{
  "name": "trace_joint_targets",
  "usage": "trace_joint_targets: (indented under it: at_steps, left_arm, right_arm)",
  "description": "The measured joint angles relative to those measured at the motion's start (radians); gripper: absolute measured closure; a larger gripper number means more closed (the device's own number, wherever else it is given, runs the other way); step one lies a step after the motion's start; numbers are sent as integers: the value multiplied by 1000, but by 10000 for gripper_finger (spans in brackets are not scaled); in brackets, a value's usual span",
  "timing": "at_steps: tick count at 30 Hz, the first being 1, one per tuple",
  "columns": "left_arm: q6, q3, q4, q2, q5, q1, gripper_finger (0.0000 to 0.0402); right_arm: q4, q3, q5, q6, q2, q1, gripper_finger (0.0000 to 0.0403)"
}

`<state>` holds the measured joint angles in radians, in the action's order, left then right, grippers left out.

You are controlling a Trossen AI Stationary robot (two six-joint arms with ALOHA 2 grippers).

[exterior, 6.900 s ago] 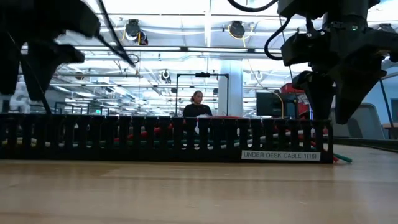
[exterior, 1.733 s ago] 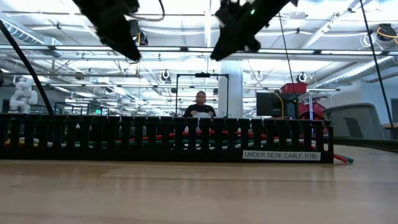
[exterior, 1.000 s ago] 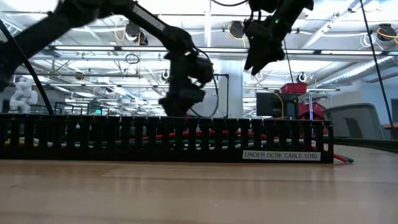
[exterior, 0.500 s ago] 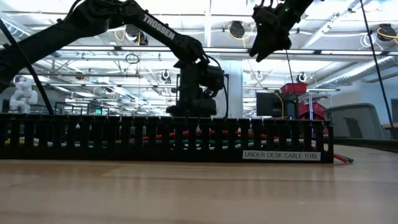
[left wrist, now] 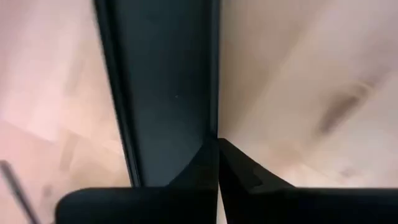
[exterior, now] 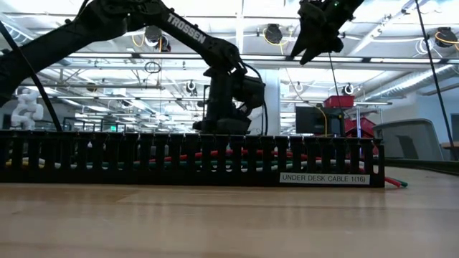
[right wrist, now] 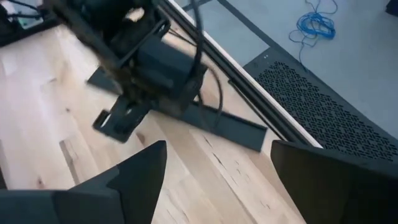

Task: Ziptie cables
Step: Close the black cable duct

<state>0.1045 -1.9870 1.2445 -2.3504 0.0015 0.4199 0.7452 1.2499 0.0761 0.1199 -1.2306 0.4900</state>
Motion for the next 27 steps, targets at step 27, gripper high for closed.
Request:
trace_joint_targets:
  at_steps: [27]
  left_arm:
    - [-373,28,-30,328,125,-298,401]
  right_arm:
    - [415,0,-10,282,232,-1,119]
